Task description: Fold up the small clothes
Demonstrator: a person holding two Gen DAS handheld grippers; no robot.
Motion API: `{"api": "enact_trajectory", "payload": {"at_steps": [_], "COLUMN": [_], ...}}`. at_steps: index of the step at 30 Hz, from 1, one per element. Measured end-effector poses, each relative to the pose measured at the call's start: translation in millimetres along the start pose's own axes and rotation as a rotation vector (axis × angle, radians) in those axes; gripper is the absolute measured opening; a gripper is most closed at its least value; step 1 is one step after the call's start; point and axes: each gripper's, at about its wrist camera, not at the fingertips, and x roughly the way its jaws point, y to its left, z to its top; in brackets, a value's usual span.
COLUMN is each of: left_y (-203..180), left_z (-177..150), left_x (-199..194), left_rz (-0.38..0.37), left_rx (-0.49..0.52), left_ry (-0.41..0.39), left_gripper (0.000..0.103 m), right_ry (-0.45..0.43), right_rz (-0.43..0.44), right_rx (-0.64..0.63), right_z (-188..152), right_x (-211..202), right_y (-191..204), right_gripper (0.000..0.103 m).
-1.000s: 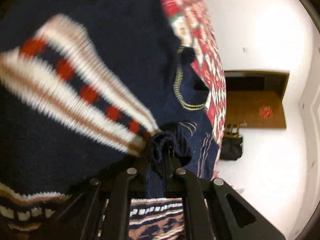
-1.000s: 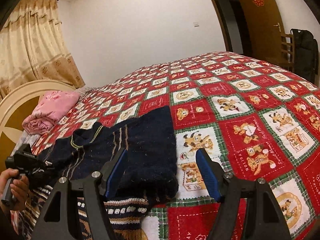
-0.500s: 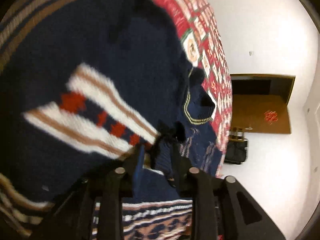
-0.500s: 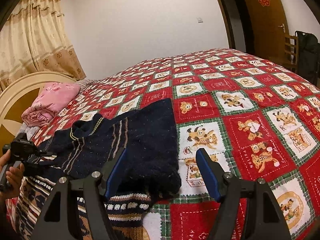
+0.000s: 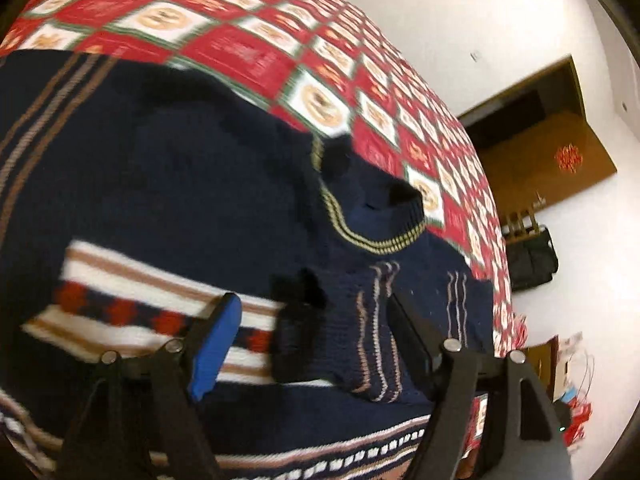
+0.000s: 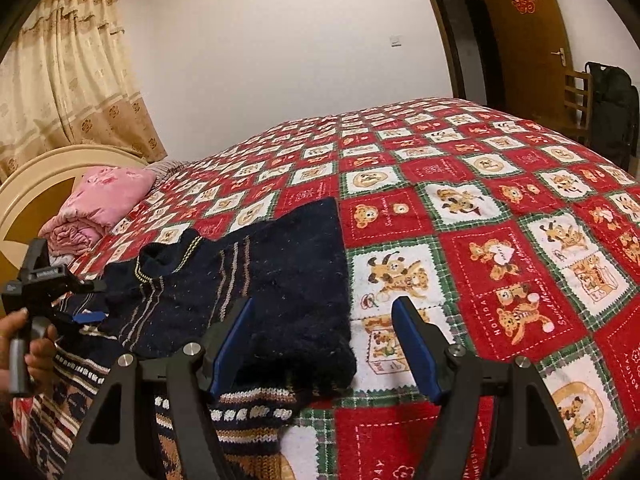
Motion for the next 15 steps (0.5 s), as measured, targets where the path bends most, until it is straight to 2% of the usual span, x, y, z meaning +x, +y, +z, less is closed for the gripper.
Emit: {"api": "enact_trajectory", "payload": {"at_steps": [1,2,3,4,6,10,15], "left_y": [-3.9,-8.0,-13.0,-7.8,-8.3,-8.1,-4.6], "left_z": [-1.6,-1.2,-0.8,-6.0,-10.7,-3.8,3.1], "left_x": [2.3,7.5,14.0,10.0,6.8,-12.3,-27.0], "left_rz": [0.012,0.019,0.039,0.059,0.07,0.06,0.054], "left_rx": [0.021,0.051,0.081,0.1,0.118,0.133,0.146], "left_ry": [-0.013,-0.014,0.005,0.019,0.021,-0.035,-0.044], "left_gripper": [0.067,0.05,0.037,0.01,0.008,0.008,0.008], "right_ry": [-0.006,-0.01,-0.016,-0.029,-0.043,-0.031,-0.025], "right_rz": [-0.003,-0.007,-0.012,-0.026,-0.049,-0.069,-0.073], "right_rx": [0.006,0.014,0.023,0.038,0.06,0.102,0.078], "right_z": [0.5,1.2,2.1,3.9,6.1,7.1,6.1], "right_x": [-1.0,-1.9,-3.0,-5.0,-7.2,-4.3,-2.6], "right_y": [-1.6,-3.3,-5.4,-9.8,-15.7,-26.4,-22.7], "right_gripper": [0.071,0.071,0.071,0.071,0.071,0.071,0.071]}}
